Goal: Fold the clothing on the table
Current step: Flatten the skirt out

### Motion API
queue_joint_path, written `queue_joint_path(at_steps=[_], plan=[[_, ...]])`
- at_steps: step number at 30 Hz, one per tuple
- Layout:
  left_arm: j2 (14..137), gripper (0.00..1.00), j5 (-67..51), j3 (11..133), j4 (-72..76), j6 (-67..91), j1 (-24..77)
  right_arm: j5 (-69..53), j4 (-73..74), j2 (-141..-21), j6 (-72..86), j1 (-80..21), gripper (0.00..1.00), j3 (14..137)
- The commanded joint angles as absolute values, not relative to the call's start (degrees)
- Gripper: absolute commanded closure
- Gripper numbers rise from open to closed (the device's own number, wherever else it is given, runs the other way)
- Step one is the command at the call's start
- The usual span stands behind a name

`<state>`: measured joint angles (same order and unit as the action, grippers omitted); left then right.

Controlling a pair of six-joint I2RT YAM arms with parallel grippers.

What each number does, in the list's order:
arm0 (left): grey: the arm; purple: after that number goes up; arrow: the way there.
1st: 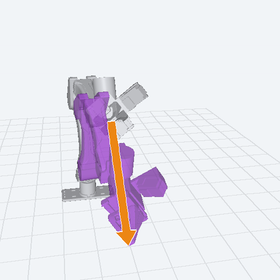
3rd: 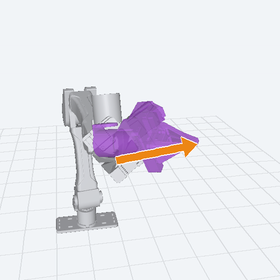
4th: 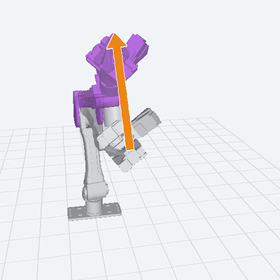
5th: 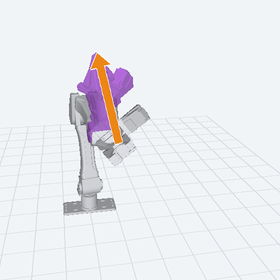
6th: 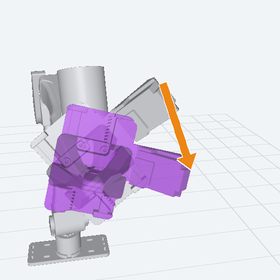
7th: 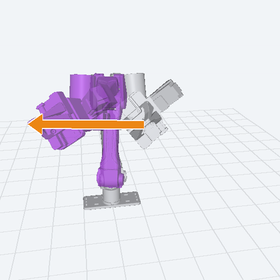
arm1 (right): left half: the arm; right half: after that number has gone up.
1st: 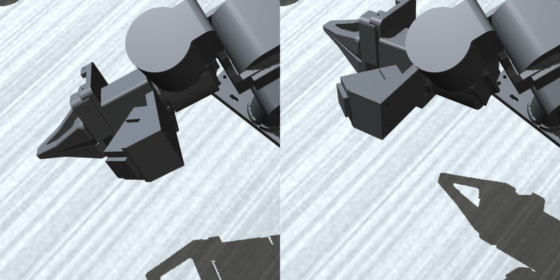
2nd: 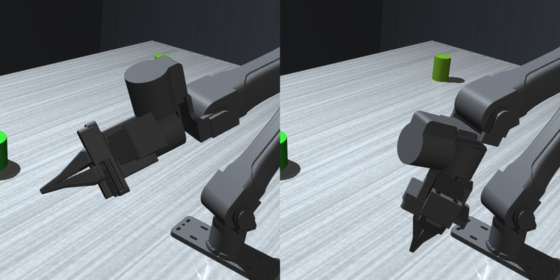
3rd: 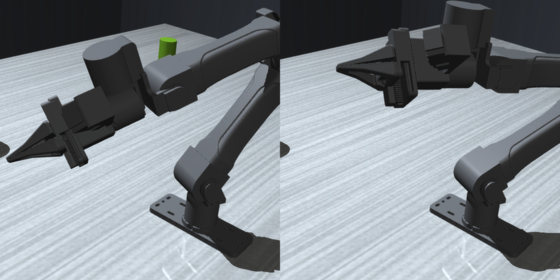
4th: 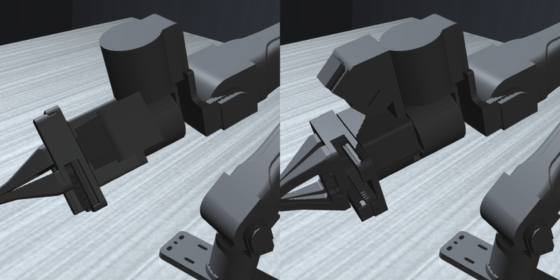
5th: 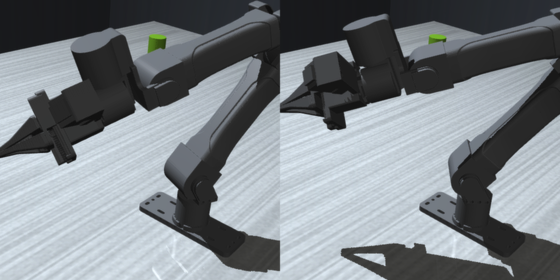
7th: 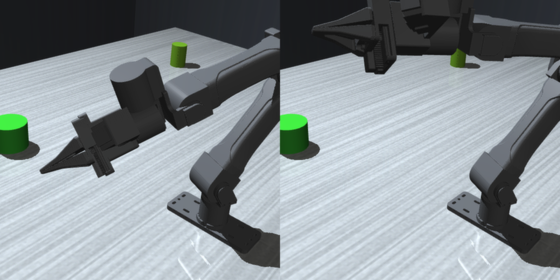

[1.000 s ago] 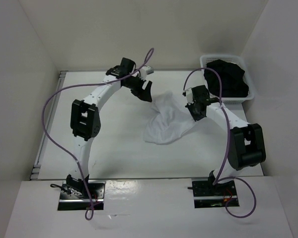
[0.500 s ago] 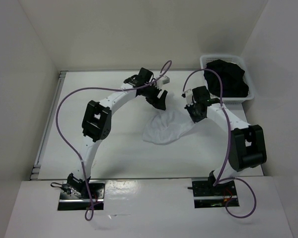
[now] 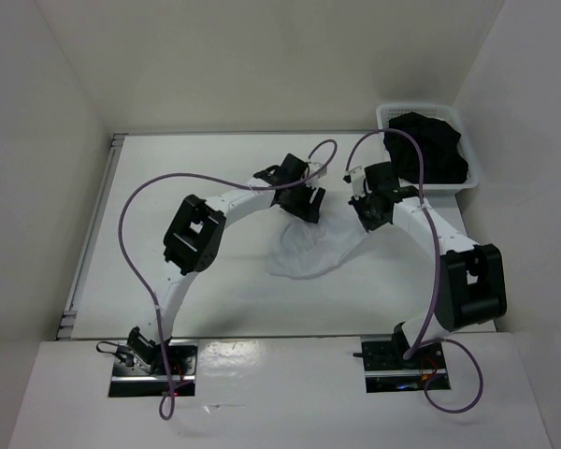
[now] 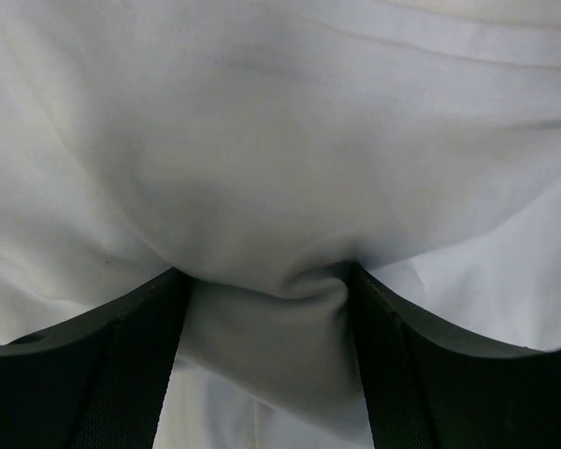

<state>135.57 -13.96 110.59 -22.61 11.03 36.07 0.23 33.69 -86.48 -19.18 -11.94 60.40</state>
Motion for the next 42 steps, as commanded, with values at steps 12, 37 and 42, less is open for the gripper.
queue_joint_path(at_steps=[12, 37, 42], plan=[[114.9, 0.34, -7.3, 80.4, -33.5, 12.9, 27.8, -2.0, 33.2, -85.8, -19.6, -11.6, 1.0, 62.0], [123.3, 0.21, -36.3, 106.3, -36.9, -12.0, 17.4, -5.4, 34.9, -88.3, -20.1, -11.6, 1.0, 64.1], [128.1, 0.41, -36.4, 109.3, -36.8, -12.5, 17.4, -4.1, 34.9, -86.3, -20.1, -11.6, 1.0, 62.5]])
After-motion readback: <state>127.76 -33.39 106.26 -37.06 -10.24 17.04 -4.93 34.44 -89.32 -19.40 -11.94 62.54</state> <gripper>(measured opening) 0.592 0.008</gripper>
